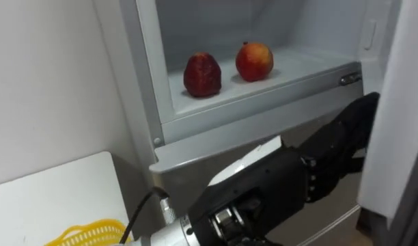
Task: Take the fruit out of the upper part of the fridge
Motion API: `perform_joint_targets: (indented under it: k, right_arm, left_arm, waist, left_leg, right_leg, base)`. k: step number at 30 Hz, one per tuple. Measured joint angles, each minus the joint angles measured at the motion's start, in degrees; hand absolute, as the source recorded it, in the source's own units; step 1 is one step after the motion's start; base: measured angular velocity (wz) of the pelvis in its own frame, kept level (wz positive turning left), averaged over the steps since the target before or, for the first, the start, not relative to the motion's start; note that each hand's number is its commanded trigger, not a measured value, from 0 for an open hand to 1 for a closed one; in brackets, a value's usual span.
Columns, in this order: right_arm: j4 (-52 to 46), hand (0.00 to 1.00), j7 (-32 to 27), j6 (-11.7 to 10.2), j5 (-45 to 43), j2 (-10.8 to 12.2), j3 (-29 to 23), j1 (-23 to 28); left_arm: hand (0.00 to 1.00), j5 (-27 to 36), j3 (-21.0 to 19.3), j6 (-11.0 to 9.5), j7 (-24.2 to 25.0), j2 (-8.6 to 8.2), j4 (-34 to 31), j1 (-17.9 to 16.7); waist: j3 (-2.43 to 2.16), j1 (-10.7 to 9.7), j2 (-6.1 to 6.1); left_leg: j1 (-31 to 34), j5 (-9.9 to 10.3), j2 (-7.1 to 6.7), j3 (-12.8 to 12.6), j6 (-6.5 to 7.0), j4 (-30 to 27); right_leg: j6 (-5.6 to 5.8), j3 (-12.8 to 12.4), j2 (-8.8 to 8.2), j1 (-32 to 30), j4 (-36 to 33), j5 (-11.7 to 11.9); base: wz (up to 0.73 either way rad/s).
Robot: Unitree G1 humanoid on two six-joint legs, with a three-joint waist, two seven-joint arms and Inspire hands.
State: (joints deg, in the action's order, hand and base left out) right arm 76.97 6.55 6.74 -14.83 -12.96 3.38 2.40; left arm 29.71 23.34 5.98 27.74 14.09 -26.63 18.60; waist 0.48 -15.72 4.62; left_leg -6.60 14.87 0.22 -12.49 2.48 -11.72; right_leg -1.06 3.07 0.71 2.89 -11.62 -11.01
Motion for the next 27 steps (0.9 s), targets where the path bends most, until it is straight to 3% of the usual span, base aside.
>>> perform_joint_targets:
  k: [12, 20, 27]
  right_arm:
    - [0.8, 0.00, -0.1, -1.0, 0.9, -0.8, -0.1, 0.2]
    - [0.9, 0.00, 0.7, -1.7, 1.0, -1.3, -0.2, 0.6]
    - [1.1, 0.00, 0.9, -1.8, 2.2, -2.0, -0.1, 0.5]
  left_arm:
    - [0.00, -0.2, 2.4, 0.7, 0.7, -0.08, 1.1, 3.5]
    - [0.00, -0.2, 2.8, 0.8, 1.0, -0.12, 1.1, 4.0]
    - [0.00, -0.5, 4.6, 0.8, 0.9, -0.26, 1.2, 5.8]
  waist:
    - [0.02, -1.9, -0.05]
    - [0.00, -2.9, -0.02]
    - [-0.32, -2.9, 0.51]
  left_leg:
    - [-0.1, 0.0, 0.35, -1.0, 0.00, 0.0]
    - [-0.5, 0.0, 0.46, -2.6, 0.00, 0.0]
    - [-0.7, 0.0, 0.45, -3.1, 0.00, 0.2]
  right_leg:
    - [-0.23, -1.3, 0.48, -0.9, -0.1, 0.1]
    - [-0.28, -1.8, 0.50, -0.9, -0.1, 0.1]
    - [-0.28, -2.5, 0.54, -0.9, 0.0, 0.3]
  base:
    - [-0.05]
    - [-0.06]
    - [-0.06]
